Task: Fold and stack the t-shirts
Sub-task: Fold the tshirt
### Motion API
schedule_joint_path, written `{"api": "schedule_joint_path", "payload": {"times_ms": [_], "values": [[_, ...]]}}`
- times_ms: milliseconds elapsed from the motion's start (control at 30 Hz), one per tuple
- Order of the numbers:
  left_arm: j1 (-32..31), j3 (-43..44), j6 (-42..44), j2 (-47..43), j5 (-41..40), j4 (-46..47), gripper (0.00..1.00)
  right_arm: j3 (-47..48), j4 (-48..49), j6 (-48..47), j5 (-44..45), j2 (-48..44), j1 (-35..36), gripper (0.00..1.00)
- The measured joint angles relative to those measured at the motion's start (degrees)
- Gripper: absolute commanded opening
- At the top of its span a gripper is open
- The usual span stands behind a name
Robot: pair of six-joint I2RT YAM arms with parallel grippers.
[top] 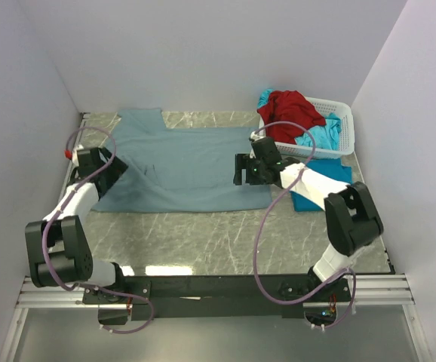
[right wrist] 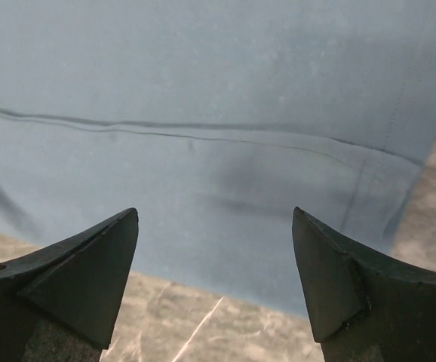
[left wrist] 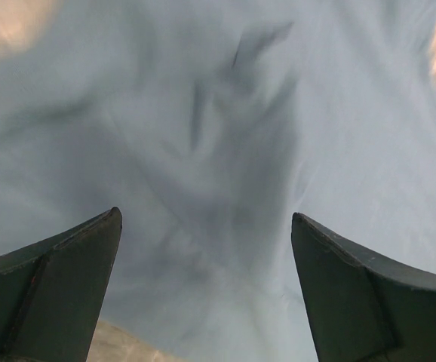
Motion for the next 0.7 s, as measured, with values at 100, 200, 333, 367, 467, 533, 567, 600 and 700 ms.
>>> {"api": "schedule_joint_path", "payload": {"times_ms": [100, 200, 333, 367, 467, 533, 567, 600, 700], "values": [[0.35, -5.27, -2.40, 1.33, 4.17, 4.26, 0.99, 0.50, 0.15, 0.31, 0.00, 4.07, 0.15, 0.89], [0.63, -8.96, -4.02, 1.75, 5.64, 6.21, 0.99, 0.31, -0.55, 0.74, 0.04, 6.71, 0.04, 0.89], [1.60, -12.13, -5.70, 1.44, 5.81, 10.10, 0.99, -2.16, 0.24, 1.62, 0.02, 6.23, 0.02, 0.89], [1.86, -12.92, -5.95, 0.81, 5.86, 10.99, 1.00, -3.08, 0.85, 2.01, 0.00, 5.64, 0.02, 0.89], [2.21, -15.67, -7.23, -1.64, 5.25, 12.37, 0.99, -6.86, 2.73, 3.17, -0.37, 2.80, 0.02, 0.89], [2.29, -17.38, -7.87, -3.61, 4.46, 12.48, 0.99, -10.40, 3.39, 4.15, -0.61, -0.20, 0.02, 0.89], [2.29, -18.03, -8.22, -4.46, 4.02, 12.39, 0.99, -11.63, 3.54, 4.63, -0.70, -1.33, 0.04, 0.89], [2.36, -18.82, -8.48, -5.57, 3.48, 12.17, 0.99, -13.20, 3.72, 5.07, -0.72, -2.75, 0.04, 0.89], [2.47, -20.70, -9.25, -9.25, 1.70, 9.99, 0.99, -17.09, 3.41, 6.19, -0.81, -6.71, 0.44, 0.89]]}}
